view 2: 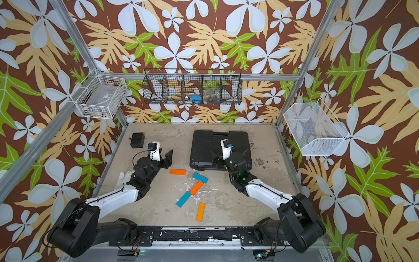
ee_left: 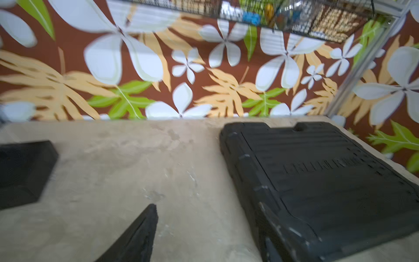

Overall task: Assemble the number 7 with building blocks
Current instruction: Move the distractor to the center of the board.

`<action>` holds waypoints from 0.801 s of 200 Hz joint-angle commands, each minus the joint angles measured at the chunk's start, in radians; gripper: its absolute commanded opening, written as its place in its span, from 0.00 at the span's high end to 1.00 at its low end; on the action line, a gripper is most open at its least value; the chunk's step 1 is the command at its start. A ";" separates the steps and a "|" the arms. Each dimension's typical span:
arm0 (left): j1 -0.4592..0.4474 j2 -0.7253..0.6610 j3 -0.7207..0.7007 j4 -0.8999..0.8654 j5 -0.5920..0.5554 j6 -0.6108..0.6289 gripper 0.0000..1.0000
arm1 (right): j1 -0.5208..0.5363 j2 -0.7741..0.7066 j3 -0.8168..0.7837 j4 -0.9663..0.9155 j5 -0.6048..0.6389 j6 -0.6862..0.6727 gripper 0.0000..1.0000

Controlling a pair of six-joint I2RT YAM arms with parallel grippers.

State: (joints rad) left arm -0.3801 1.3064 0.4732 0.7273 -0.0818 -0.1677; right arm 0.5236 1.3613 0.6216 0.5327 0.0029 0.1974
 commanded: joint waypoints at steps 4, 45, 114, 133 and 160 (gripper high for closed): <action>-0.008 0.080 0.047 -0.071 0.165 -0.140 0.34 | 0.039 0.067 0.003 -0.143 0.070 0.029 0.08; -0.013 0.179 0.044 -0.043 0.257 -0.093 0.37 | 0.037 0.121 0.001 -0.172 0.170 0.037 0.09; -0.013 0.187 0.026 0.024 0.315 -0.098 0.33 | 0.020 0.265 0.089 -0.240 0.245 0.063 0.06; -0.013 0.188 0.025 0.029 0.322 -0.106 0.33 | 0.005 0.262 0.083 -0.227 0.252 0.063 0.06; -0.013 0.197 0.030 0.034 0.341 -0.115 0.32 | -0.029 0.274 0.094 -0.210 0.257 0.060 0.06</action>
State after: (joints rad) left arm -0.3920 1.4979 0.4961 0.7315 0.2268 -0.2684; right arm 0.5194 1.6161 0.7128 0.4259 0.2417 0.2295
